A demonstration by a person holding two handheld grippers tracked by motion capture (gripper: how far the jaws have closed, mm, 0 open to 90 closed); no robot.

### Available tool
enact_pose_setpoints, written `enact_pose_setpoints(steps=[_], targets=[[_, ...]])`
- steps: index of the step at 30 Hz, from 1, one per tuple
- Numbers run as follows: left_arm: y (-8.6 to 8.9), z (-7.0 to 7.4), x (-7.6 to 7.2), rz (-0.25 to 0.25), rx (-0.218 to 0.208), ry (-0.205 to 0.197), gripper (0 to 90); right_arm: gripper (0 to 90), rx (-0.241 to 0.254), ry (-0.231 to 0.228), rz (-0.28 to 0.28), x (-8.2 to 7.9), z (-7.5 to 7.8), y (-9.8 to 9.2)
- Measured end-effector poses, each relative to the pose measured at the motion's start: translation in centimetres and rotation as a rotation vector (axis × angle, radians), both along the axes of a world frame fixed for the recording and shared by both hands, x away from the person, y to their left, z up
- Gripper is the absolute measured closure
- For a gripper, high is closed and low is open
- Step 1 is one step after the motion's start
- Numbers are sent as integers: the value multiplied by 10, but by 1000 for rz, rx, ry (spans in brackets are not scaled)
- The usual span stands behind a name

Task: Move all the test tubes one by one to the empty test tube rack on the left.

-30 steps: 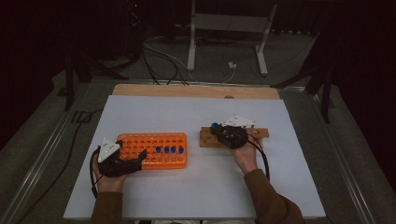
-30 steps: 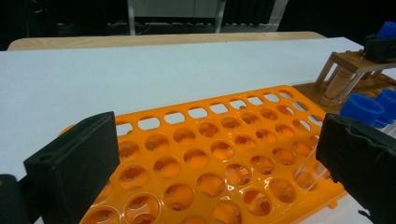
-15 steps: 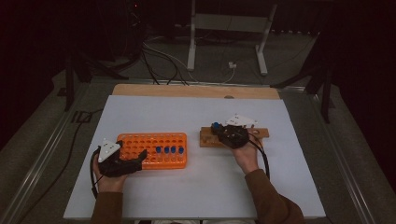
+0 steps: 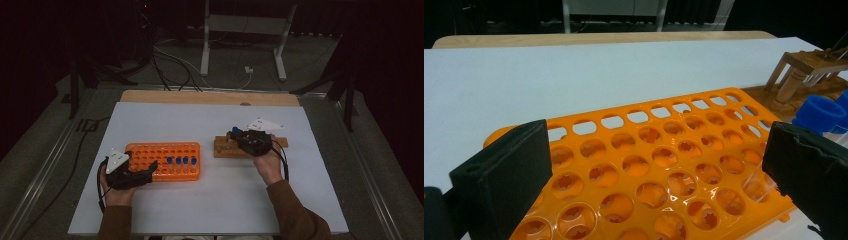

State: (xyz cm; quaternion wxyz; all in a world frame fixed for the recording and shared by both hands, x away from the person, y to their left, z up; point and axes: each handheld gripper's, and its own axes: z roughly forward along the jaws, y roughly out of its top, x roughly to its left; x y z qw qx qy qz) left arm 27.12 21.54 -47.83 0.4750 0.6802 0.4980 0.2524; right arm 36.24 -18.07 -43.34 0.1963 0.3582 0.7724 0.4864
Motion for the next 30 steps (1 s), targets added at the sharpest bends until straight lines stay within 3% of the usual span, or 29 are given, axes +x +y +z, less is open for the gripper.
enact_pose_setpoints(steps=[12,21,30], targets=[[0,-1,1,1,-2,5,5,769,7,-46,3,-8,26,-1],[-1,-1,1,-3,4,10,5,768,61,-22,46,-9,34,4],[-2,-1,1,-11,8,11,5,769,74,-13,88,-8,41,19]])
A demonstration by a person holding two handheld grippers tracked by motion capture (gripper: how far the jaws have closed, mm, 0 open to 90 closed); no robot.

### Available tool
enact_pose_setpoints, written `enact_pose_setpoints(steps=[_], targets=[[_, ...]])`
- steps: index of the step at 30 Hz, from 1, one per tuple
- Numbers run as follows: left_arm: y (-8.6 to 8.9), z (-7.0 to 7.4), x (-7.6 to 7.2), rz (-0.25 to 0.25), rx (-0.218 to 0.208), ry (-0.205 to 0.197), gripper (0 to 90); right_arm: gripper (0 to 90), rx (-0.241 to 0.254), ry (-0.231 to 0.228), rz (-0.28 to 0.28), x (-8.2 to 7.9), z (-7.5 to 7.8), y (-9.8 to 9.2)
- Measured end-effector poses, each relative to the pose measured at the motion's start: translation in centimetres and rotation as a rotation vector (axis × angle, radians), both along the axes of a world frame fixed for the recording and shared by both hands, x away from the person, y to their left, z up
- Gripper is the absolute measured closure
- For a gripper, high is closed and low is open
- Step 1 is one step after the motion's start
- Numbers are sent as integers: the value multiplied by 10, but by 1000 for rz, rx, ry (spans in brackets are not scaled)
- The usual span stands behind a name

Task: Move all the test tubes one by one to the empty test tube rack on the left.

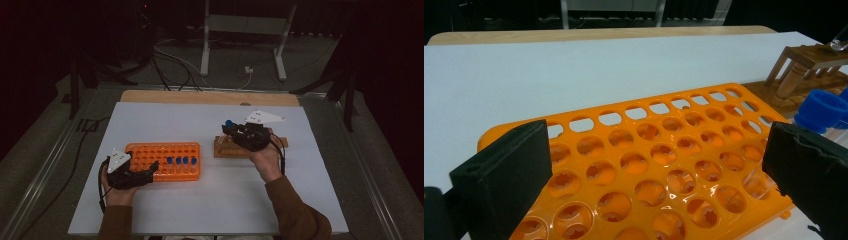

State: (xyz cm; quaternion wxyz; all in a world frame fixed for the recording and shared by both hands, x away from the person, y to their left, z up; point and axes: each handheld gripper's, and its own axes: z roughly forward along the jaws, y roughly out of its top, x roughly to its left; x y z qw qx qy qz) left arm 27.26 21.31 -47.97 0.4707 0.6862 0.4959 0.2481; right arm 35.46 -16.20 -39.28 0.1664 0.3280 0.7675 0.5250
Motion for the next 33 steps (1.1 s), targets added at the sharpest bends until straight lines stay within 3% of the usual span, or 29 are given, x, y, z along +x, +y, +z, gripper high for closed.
enact_pose_setpoints(steps=[6,14,24,33], targets=[[-3,3,0,-4,4,-8,6,768,5,12,31,0,3,13],[-14,14,4,-52,29,-24,7,768,-8,12,76,0,9,34],[-23,34,14,-81,25,-74,14,768,-49,11,130,0,14,64],[-36,49,21,-117,26,-110,30,768,-56,29,152,4,14,86]])
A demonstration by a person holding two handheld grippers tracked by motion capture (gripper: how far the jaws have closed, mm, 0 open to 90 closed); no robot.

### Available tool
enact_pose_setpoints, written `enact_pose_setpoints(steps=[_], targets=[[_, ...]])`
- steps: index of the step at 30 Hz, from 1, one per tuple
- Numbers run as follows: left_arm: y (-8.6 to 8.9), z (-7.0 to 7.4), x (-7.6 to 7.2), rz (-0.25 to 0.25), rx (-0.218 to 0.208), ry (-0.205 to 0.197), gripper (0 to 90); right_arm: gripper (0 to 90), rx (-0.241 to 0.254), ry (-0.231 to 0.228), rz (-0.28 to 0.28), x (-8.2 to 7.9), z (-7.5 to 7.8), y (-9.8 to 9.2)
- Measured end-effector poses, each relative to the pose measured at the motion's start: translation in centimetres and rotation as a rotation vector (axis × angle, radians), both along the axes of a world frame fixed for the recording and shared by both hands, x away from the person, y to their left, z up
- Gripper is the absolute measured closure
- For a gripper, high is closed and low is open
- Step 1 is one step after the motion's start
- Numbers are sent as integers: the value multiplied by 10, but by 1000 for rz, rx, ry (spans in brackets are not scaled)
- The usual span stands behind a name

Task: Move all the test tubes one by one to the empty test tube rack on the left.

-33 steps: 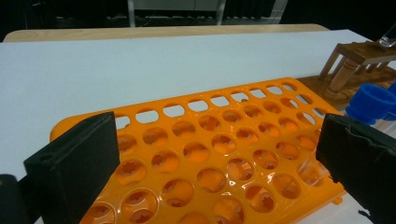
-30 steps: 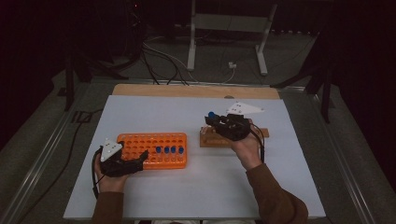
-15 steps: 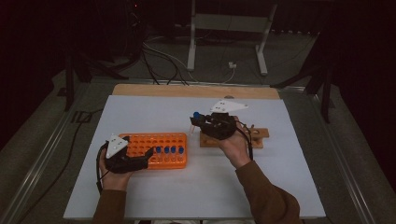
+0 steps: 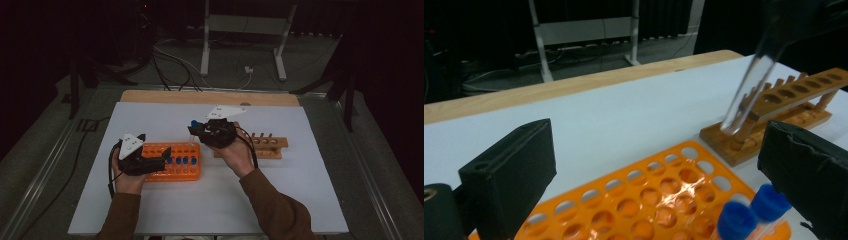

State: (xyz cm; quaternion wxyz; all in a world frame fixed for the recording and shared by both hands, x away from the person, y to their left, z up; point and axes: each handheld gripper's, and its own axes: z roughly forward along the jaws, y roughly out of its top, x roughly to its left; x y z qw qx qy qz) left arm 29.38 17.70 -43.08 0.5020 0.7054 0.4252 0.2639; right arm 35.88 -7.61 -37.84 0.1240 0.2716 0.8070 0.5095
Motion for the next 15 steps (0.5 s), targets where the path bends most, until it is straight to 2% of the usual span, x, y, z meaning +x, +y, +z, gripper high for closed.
enact_pose_setpoints(steps=[5,9,10,15], targets=[[-7,4,3,-33,1,-8,32,768,-4,12,11,3,1,11],[-13,6,5,-63,14,-12,67,768,-4,18,27,2,1,20],[-15,6,6,-74,16,-12,84,768,-4,19,30,2,1,21],[-21,7,6,-120,14,-20,281,768,7,31,52,0,2,30]])
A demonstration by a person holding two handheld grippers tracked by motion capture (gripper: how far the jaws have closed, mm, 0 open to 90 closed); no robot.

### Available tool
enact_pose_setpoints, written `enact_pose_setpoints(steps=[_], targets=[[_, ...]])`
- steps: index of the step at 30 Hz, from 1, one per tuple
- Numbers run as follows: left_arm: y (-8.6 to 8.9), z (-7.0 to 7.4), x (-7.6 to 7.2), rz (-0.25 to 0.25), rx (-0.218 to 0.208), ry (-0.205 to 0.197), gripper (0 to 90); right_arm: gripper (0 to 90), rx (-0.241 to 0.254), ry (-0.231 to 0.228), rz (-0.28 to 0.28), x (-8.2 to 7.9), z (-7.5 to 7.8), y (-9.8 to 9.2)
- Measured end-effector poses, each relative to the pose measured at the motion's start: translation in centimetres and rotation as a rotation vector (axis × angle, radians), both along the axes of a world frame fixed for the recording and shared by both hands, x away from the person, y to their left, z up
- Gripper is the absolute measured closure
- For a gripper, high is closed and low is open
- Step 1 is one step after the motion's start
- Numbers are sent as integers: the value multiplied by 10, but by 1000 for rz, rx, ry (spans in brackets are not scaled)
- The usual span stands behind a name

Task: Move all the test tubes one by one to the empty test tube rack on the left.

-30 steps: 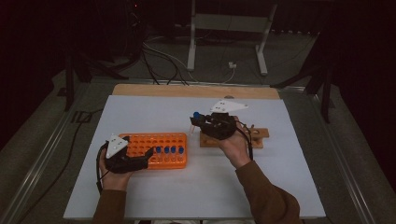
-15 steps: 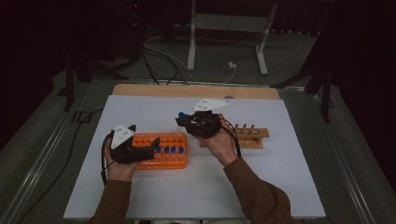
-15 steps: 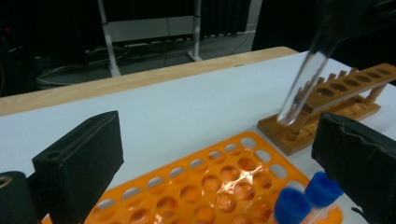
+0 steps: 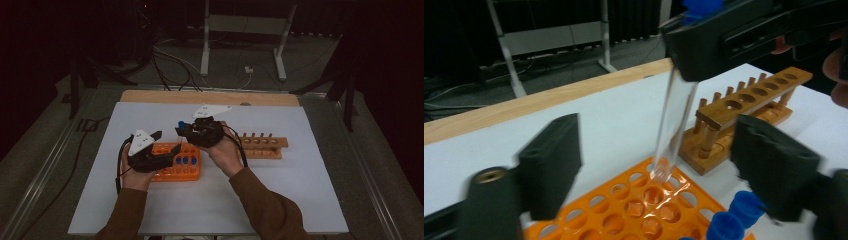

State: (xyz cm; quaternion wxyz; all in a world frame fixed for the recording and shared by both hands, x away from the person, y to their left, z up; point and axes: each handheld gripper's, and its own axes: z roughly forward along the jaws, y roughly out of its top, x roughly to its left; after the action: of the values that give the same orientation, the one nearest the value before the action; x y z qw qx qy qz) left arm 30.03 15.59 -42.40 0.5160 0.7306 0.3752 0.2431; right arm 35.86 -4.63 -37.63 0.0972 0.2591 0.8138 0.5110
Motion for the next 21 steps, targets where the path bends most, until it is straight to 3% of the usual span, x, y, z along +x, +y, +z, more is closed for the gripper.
enact_pose_setpoints(steps=[5,12,18,21], targets=[[-2,0,1,-24,-5,-1,529,768,-3,3,23,-3,-2,7],[-3,-1,1,-33,7,-6,753,768,-5,14,39,-5,-4,11],[-5,-1,1,-37,29,-16,782,758,-13,13,45,-4,-4,11],[-4,-2,3,-17,34,-11,784,649,15,19,34,-3,-3,6]])
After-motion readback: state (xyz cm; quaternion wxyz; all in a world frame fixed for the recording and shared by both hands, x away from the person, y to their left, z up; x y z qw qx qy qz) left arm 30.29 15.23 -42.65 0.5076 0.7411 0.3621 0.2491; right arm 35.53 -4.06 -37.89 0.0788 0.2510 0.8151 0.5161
